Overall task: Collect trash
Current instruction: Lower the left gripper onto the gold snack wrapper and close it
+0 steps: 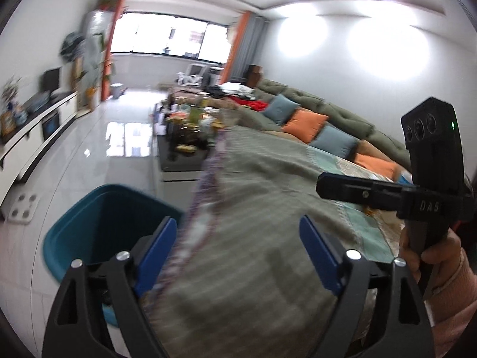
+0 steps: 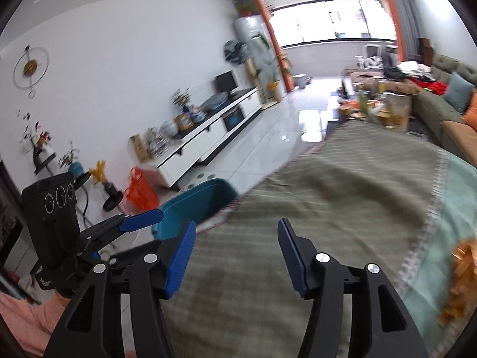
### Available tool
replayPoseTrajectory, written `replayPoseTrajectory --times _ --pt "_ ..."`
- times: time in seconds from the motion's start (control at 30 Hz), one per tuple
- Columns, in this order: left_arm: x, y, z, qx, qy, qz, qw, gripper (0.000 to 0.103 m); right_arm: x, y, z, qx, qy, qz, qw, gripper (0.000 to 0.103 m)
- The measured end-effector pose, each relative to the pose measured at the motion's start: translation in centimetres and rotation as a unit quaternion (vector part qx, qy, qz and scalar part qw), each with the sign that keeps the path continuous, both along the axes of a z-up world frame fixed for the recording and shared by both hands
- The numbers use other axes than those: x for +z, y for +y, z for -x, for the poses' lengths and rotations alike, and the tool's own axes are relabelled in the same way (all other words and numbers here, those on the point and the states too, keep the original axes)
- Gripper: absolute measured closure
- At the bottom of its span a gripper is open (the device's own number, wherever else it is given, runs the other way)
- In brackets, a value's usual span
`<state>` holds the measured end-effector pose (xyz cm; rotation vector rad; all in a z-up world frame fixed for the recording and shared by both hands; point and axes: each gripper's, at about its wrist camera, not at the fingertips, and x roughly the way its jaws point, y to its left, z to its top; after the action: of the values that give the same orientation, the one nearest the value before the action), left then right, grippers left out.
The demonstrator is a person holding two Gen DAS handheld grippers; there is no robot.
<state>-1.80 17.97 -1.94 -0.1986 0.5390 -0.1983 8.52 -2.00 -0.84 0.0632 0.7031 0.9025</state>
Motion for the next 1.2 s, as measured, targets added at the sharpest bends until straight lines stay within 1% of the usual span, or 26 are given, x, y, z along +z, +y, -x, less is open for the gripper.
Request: replayPoseTrajectory --times 0.1,0.2,0.27,0.4,0.57,0.73,0.83,0.9,0.93,1.0,1.03,1.1,1.2 --pt "0.2 -3.4 -1.0 -0.045 -0.005 -0.008 0.9989 0.016 0.2 -3.7 0.3 -0.041 -0.006 -0.006 0.999 0.042" --pt "0.2 -6.6 -2.1 -0.08 -0.008 -0.019 0.9966 0.016 0.3 -7.3 0.8 -0.085 -0.009 -0.007 0.996 0.04" --pt "0.1 -8.5 -2.5 -0.101 -0.01 -0.026 0.9945 0.017 0.1 -9.2 0.8 -0.103 -0.007 -0.009 0.995 0.04" --pt "-0.1 -13.3 -3.9 -0.151 -0.012 -0.048 0.9873 0.017 -0.1 -13.2 1.2 -0.145 -0.005 -0.012 0.989 0.04" --pt "-0.4 -17.6 -5.5 -0.195 -0.007 -0.063 0.9787 0.018 -0.4 -17.5 1.7 -0.193 -0.007 -0.017 0.981 0.04" --pt "-0.4 -21.2 -7.6 -0.228 0.001 -0.08 0.9705 0.026 -0.8 -20.5 2.0 -0.222 -0.006 -0.024 0.975 0.04" --pt "-0.8 -22.9 -9.1 -0.24 0.008 -0.092 0.9663 0.031 -1.1 -21.9 1.9 -0.234 -0.003 -0.03 0.972 0.04" --pt "-0.9 -24.0 -9.9 -0.24 0.01 -0.102 0.9655 0.034 -1.3 -22.6 1.9 -0.24 0.0 -0.033 0.97 0.04" --pt "-1.2 -24.6 -10.4 -0.243 0.014 -0.106 0.964 0.034 -1.4 -22.9 1.9 -0.242 0.001 -0.034 0.97 0.04" --pt "-1.5 -25.2 -11.4 -0.255 0.039 -0.1 0.961 0.045 -1.7 -23.5 1.9 -0.246 0.004 -0.037 0.969 0.04" --pt "-1.7 -25.5 -12.0 -0.259 0.046 -0.097 0.9599 0.046 -1.8 -23.7 1.9 -0.247 0.006 -0.039 0.968 0.04" --pt "-1.6 -25.7 -12.6 -0.254 0.047 -0.101 0.9607 0.049 -2.0 -24.0 1.7 -0.249 0.008 -0.042 0.968 0.04" --pt "-1.7 -26.1 -13.7 -0.254 0.054 -0.108 0.9597 0.055 -2.0 -24.2 1.7 -0.251 0.01 -0.047 0.967 0.039"
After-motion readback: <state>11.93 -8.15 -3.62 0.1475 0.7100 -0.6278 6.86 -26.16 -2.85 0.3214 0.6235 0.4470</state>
